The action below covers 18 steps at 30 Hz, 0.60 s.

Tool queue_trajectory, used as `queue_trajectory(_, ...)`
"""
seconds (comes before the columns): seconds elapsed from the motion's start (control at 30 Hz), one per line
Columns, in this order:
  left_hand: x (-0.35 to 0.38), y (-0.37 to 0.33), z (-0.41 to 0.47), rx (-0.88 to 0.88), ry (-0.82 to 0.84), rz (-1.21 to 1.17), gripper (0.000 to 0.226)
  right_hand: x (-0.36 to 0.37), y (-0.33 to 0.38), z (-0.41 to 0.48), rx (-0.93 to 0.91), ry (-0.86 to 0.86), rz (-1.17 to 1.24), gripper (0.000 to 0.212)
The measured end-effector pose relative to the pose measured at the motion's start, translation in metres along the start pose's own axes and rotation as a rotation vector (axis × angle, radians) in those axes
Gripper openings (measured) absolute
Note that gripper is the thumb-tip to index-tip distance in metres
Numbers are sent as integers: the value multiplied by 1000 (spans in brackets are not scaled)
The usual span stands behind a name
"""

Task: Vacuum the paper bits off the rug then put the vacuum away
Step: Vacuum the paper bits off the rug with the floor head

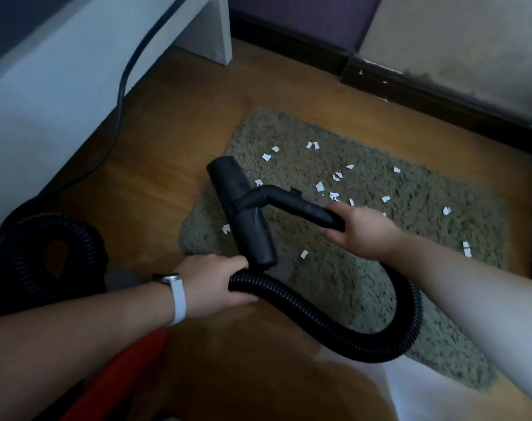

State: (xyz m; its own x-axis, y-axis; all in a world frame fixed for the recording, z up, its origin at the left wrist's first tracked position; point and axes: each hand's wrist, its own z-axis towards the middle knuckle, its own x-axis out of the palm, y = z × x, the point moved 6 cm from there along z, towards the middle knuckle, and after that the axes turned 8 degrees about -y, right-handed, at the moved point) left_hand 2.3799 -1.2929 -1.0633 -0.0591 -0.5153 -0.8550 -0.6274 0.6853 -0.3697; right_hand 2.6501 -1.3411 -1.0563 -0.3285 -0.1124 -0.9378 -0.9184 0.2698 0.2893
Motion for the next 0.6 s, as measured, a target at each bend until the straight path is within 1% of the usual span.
queue_trajectory(0.13, 11, -24, -1, 106, 75, 96, 36, 6, 12, 7, -27, -3, 66, 29)
queue_trajectory(0.23, 15, -38, 0, 75, 64, 65, 28, 5, 16, 10, -50, -25, 51, 31)
queue_trajectory(0.3, 15, -40, 2, 54, 48, 45, 27, 4, 11, 10, -51, -21, 5, 33)
queue_trajectory(0.43, 14, -36, 3, 91, 42, 62, 41, 4, -4, 6, -76, -2, -99, 37)
queue_trajectory(0.5, 14, -33, 1, 91, 34, 59, 48, 5, -10, 2, -56, -19, -86, 39)
queue_trajectory(0.6, 14, -28, 0, 71, 5, 22, 50, 6, -16, -1, 4, -50, -26, 36)
